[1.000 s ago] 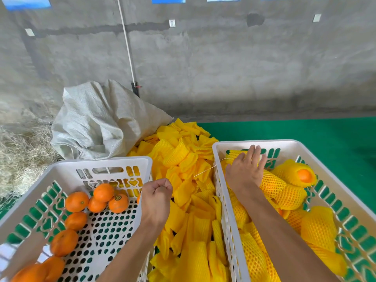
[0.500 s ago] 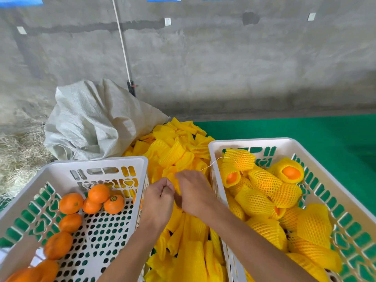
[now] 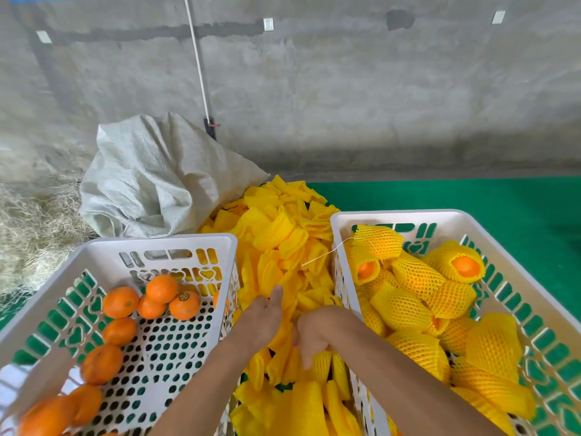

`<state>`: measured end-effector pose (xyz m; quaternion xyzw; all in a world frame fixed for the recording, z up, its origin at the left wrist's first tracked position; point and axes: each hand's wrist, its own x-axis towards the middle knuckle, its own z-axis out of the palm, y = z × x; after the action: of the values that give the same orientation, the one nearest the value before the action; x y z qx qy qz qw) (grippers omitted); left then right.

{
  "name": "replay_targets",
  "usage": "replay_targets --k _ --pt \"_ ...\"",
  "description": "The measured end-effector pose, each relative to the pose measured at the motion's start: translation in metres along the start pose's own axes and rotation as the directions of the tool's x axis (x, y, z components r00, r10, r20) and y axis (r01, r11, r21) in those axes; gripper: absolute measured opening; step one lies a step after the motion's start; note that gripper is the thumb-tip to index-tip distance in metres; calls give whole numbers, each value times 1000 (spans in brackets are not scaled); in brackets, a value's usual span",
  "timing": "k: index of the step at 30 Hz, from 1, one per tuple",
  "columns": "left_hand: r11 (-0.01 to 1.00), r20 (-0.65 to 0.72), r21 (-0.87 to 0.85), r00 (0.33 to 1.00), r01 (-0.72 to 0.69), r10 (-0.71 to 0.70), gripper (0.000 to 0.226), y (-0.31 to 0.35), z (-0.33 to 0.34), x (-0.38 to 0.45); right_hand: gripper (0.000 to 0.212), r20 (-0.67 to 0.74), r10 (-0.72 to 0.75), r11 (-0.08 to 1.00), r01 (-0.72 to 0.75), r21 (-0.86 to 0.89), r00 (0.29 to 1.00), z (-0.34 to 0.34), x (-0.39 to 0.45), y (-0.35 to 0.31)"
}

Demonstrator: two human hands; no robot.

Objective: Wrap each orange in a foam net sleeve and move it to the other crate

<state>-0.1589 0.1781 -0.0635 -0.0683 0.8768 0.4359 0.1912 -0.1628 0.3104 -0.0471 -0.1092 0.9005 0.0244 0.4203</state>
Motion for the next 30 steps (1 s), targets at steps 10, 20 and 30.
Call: replay_targets --k 10,20,30 --pt "991 -129 -92 988 -95 82 72 -1 -1 5 10 -537 -35 915 243 322 843 -4 7 1" --pt "945 -230 -249 961 -211 154 58 11 -6 0 20 -973 134 749 624 222 186 -15 10 -5" --pt "860 -431 -307 865 -407 255 26 11 -12 -2 30 -965 184 610 748 262 188 -17 13 -1"
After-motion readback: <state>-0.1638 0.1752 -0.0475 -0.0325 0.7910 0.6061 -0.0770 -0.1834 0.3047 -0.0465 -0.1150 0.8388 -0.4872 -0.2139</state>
